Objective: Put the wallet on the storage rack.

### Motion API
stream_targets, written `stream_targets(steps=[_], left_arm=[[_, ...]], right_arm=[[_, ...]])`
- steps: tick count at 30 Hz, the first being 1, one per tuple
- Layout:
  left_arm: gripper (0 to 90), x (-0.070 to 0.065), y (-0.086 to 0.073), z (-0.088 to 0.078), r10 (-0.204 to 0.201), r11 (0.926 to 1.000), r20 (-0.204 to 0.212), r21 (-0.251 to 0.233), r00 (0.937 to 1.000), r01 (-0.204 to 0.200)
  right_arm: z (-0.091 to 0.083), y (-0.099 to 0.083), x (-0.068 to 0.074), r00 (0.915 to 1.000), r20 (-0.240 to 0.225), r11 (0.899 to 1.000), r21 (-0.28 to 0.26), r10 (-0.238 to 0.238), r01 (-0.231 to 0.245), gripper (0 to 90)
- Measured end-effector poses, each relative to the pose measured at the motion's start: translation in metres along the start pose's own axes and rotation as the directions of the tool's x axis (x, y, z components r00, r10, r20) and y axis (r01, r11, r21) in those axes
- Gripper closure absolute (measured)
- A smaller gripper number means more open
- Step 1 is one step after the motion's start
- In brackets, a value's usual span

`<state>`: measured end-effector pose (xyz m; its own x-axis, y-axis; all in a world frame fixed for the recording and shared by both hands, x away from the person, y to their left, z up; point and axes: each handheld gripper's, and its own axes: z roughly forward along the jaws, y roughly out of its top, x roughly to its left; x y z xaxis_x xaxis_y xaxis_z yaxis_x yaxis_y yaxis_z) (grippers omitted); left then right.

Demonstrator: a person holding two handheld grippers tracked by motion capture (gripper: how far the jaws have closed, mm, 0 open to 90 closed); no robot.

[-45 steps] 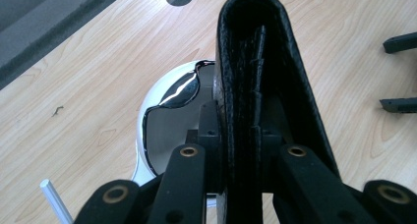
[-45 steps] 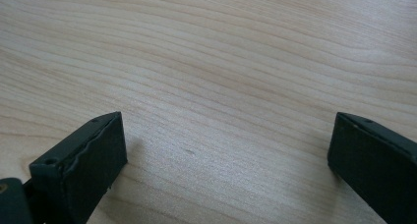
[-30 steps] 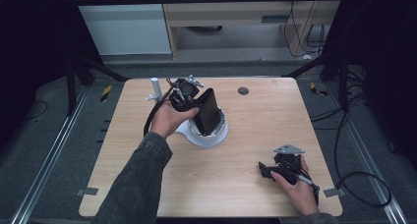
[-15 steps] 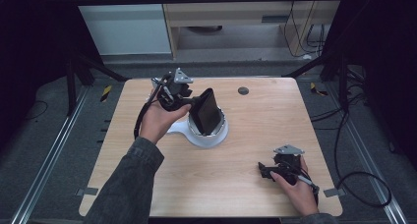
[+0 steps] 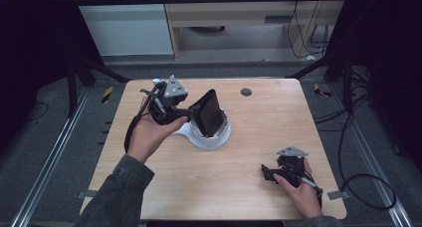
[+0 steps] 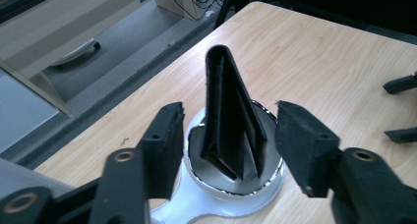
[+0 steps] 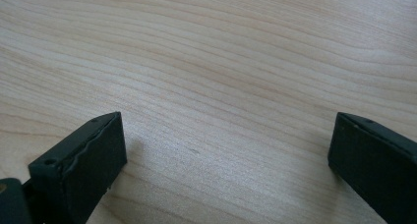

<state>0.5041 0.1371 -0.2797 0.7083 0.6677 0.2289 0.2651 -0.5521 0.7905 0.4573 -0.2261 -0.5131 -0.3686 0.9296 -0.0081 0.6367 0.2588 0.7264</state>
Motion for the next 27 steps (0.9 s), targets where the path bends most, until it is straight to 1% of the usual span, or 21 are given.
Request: stream_targets(steps=[1,3,5,7,8,9,12,13,14,15,17,19,20,21,22,23,24,25,27], left_arm=[[39.9,0.000,0.000,0.000,0.000,1.0000,0.000,0.000,1.0000,0.000],[35.0,-0.006,-0.006,-0.003,0.004,1.0000,-0.004,0.000,1.0000,-0.004],[29.6,-0.007,-0.008,-0.004,-0.003,1.0000,-0.005,-0.005,1.0000,0.003],[23.2,-0.012,-0.018,-0.005,-0.018,0.9998,0.001,-0.006,0.9998,0.018],[20.0,-0.012,-0.018,-0.005,-0.018,0.9998,0.001,-0.006,0.9998,0.018],[17.7,-0.016,-0.026,-0.006,-0.013,0.9999,0.006,0.010,0.9999,0.013],[13.4,-0.023,-0.042,-0.005,-0.016,0.9998,0.014,0.016,0.9998,0.015],[12.0,-0.027,-0.053,-0.003,-0.018,0.9996,0.023,0.022,0.9996,0.018],[10.1,-0.027,-0.053,-0.003,-0.018,0.9996,0.023,0.022,0.9996,0.018],[10.1,-0.030,-0.062,-0.002,-0.025,0.9993,0.032,0.030,0.9992,0.024],[8.4,-0.034,-0.078,0.003,-0.026,0.9986,0.037,0.047,0.9990,0.024],[7.2,-0.036,-0.091,0.006,-0.028,0.9978,0.038,0.061,0.9989,0.025],[6.3,-0.037,-0.100,0.009,-0.032,0.9973,0.043,0.068,0.9986,0.029],[5.5,-0.037,-0.109,0.012,-0.050,0.9965,0.044,0.070,0.9978,0.047],[5.5,-0.037,-0.118,0.014,-0.058,0.9958,0.042,0.073,0.9974,0.055],[5.4,-0.036,-0.134,0.017,-0.065,0.9942,0.036,0.088,0.9972,0.062],[5.3,-0.035,-0.142,0.019,-0.072,0.9929,0.032,0.097,0.9969,0.069],[5.3,-0.033,-0.156,0.023,-0.081,0.9903,0.017,0.115,0.9966,0.078],[5.3,-0.028,-0.177,0.026,-0.102,0.9856,-0.002,0.136,0.9948,0.102]], right_arm=[[0.000,0.000,0.000,1.0000,-0.001,1.000,-0.001,0.002,-0.002,1.3],[0.000,0.000,0.000,1.0000,-0.001,1.000,-0.001,0.002,-0.002,1.3],[0.000,0.000,0.000,1.0000,-0.001,1.000,-0.001,0.002,-0.002,1.3],[0.000,0.000,0.000,1.0000,-0.001,1.000,-0.001,0.001,-0.001,1.3],[0.000,0.000,0.000,1.0000,-0.002,1.000,0.000,0.002,-0.002,1.4],[0.000,0.000,0.000,1.0000,-0.001,1.000,-0.001,0.002,-0.002,1.3],[0.000,0.000,0.000,1.0000,-0.001,1.000,-0.001,0.002,-0.002,1.3],[0.000,0.000,0.000,1.0000,-0.001,1.000,0.000,0.002,-0.002,1.3],[0.000,0.000,0.000,1.0000,-0.001,1.000,0.000,0.002,-0.002,1.3],[0.000,0.000,0.000,1.0000,-0.002,1.000,-0.001,0.002,-0.002,1.3],[0.000,0.000,0.000,1.0000,-0.001,1.000,-0.001,0.002,-0.002,1.3],[0.000,0.000,0.000,1.0000,-0.001,1.000,0.000,0.002,-0.002,1.3],[0.000,0.000,0.000,1.0000,-0.001,1.000,0.000,0.003,-0.003,1.3],[0.000,0.000,0.000,1.0000,-0.001,1.000,0.000,0.002,-0.002,1.3],[0.000,0.000,0.000,1.0000,-0.001,1.000,-0.001,0.002,-0.002,1.3],[0.000,0.000,0.000,1.0000,-0.001,1.000,0.000,0.002,-0.002,1.3],[0.000,0.000,0.000,1.0000,-0.001,1.000,0.000,0.002,-0.002,1.3],[0.000,0.000,0.000,1.0000,-0.001,1.000,0.000,0.002,-0.002,1.3],[0.000,0.000,0.000,1.0000,-0.001,1.000,-0.001,0.002,-0.002,1.3]])
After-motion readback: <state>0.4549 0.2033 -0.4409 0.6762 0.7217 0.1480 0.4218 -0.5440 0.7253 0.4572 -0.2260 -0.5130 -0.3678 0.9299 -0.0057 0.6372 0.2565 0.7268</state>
